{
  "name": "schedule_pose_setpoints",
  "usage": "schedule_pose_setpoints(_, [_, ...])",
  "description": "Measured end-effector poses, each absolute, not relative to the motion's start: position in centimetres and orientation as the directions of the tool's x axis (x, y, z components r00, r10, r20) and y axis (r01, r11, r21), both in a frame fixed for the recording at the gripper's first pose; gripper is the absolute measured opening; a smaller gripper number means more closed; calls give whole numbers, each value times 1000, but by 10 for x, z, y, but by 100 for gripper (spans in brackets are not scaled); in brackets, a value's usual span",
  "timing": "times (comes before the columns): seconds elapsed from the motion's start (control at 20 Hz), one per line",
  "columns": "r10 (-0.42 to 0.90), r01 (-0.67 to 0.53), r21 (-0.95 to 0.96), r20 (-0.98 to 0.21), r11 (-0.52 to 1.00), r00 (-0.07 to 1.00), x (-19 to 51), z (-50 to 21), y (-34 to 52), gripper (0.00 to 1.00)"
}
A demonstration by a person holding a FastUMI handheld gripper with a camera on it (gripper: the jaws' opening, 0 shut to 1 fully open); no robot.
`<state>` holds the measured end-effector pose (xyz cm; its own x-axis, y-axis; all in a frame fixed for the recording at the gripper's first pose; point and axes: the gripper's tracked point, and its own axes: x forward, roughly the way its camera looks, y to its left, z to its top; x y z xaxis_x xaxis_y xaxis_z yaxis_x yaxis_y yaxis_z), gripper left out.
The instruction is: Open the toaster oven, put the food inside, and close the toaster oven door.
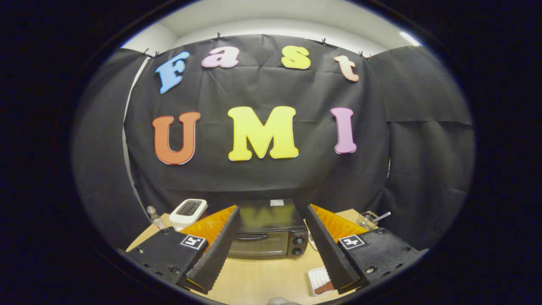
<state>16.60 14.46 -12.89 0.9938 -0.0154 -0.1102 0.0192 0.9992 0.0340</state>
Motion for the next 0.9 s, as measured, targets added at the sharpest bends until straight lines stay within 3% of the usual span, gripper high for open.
schedule_pose_setpoints(0.5, [-9, 16, 25, -259, 1000, 966, 275, -239, 197, 99])
schedule_pose_setpoints(0.9, [36, -31, 20, -314, 999, 949, 298, -267, 210, 100])
